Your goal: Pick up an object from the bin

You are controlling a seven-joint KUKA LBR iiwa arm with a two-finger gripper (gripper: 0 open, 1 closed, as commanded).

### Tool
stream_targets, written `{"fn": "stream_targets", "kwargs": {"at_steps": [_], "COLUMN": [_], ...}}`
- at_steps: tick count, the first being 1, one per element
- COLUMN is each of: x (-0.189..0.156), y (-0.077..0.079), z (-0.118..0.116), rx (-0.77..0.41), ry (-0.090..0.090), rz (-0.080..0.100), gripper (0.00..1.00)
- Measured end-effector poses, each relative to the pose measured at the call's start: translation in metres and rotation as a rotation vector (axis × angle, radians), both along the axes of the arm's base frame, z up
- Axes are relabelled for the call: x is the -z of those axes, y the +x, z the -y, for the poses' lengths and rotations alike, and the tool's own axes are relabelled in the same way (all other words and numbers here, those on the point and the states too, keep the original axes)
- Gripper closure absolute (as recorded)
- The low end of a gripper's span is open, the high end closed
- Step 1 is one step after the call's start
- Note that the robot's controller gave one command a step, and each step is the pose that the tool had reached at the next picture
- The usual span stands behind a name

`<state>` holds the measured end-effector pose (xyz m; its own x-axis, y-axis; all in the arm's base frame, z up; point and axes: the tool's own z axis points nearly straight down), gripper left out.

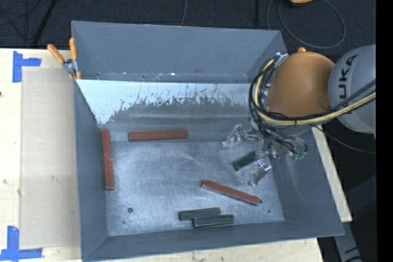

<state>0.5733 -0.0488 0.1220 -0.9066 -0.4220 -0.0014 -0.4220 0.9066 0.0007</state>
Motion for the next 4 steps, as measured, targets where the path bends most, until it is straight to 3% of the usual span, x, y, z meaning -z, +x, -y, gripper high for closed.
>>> {"fn": "stream_targets", "kwargs": {"at_steps": [1, 2, 3, 4], "x": [0.0, 0.045, 0.045, -0.15], "y": [0.0, 0.011, 0.011, 0.023], "z": [0.0, 0.014, 0.014, 0.004], "rx": [0.001, 0.046, 0.047, 0.001], "ry": [0.0, 0.002, 0.003, -0.001], "rz": [0.0, 0.015, 0.015, 0.009], "gripper": [0.0, 1.0, 1.0, 1.0]}}
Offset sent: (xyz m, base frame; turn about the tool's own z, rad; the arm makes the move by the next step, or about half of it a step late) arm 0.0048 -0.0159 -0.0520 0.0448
